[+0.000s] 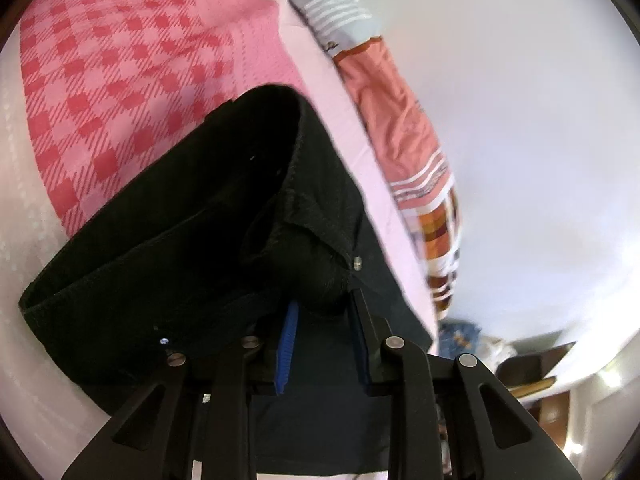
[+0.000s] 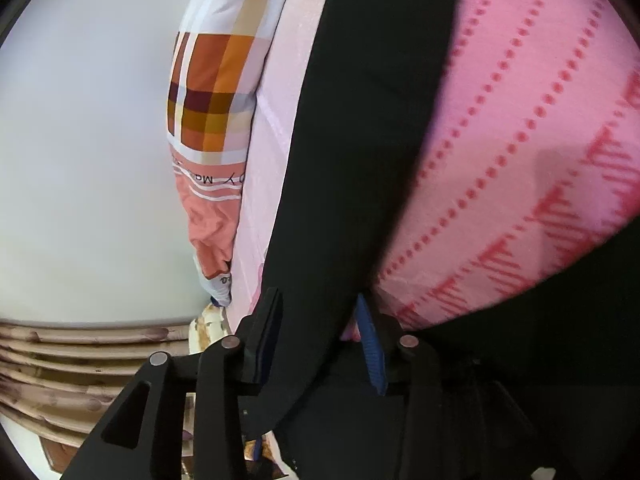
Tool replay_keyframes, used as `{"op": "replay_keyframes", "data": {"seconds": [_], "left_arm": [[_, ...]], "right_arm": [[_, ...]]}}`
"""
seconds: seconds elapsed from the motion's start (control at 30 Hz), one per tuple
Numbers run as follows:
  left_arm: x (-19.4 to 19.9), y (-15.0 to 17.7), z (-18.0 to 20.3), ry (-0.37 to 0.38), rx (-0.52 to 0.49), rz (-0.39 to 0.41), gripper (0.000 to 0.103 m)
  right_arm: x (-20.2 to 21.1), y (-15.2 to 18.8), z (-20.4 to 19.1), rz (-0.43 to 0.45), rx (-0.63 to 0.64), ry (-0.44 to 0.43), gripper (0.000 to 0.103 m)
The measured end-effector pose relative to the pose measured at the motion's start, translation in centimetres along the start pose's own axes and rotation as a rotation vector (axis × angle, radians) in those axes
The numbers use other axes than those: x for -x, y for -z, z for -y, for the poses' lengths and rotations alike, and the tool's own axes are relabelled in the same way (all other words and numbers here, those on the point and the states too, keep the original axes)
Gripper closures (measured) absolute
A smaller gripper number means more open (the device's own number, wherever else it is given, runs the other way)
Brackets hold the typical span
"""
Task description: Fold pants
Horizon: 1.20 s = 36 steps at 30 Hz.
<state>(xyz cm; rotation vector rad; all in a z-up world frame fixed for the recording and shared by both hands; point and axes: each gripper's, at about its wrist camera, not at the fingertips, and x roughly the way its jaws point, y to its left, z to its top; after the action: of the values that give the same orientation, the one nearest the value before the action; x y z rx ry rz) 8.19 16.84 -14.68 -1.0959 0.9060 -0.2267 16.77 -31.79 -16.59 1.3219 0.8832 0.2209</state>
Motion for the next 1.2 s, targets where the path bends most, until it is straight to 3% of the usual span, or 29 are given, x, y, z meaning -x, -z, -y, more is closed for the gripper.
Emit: {"op": "replay_keyframes", "data": {"seconds": [0.17, 0.2, 0.23, 0.27, 0.5, 0.7, 0.93, 0.97, 1.07, 1.2], "left_arm": [[0.3, -0.8, 1.6, 0.01, -0.041, 0.004, 0.077], [0.2, -0.9, 1.7, 0.013, -0.042, -0.002, 0.077], [0.2, -0.9, 1.8, 0.011, -0.045, -0.005, 0.077], [0.2, -0.9, 1.8, 0.007, -0.051, -0.008, 0.077], [-0.6, -0.7, 0.8, -0.012, -0.022, -0.024, 0.077], [-1.1, 0.0, -1.2, -0.016, 0.07, -0.048, 0.054], [-2.3, 0.0, -0.9, -0.024, 0.057, -0.048, 0.052], [-2.5, -0.1, -0.7, -0.04, 0.046, -0.042, 0.052], [-2.6, -0.3, -0.5, -0.092, 0.023, -0.037, 0.081], [-1.7, -0.1, -0.4, -0.12, -0.004, -0.027, 0.085]], "right_arm": [[-1.0, -0.7, -0.5, 0.008, 0.016, -0.001, 0.07], [-1.0, -0.7, -0.8, 0.013, 0.038, 0.015, 0.075], [-1.0, -0.6, -1.0, 0.02, 0.064, 0.037, 0.091], [-1.0, -0.4, -1.2, 0.023, 0.089, 0.052, 0.093], [0.2, 0.6, -1.9, 0.045, 0.118, 0.031, 0.097], [1.5, 1.7, -2.4, 0.045, 0.118, 0.006, 0.097], [1.7, 2.5, -2.6, 0.031, 0.114, -0.001, 0.097], [1.7, 2.5, -2.6, 0.031, 0.115, -0.001, 0.097], [1.8, 2.8, -2.6, 0.03, 0.121, -0.001, 0.097], [2.5, 3.8, -3.0, 0.03, 0.158, 0.0, 0.097]]}}
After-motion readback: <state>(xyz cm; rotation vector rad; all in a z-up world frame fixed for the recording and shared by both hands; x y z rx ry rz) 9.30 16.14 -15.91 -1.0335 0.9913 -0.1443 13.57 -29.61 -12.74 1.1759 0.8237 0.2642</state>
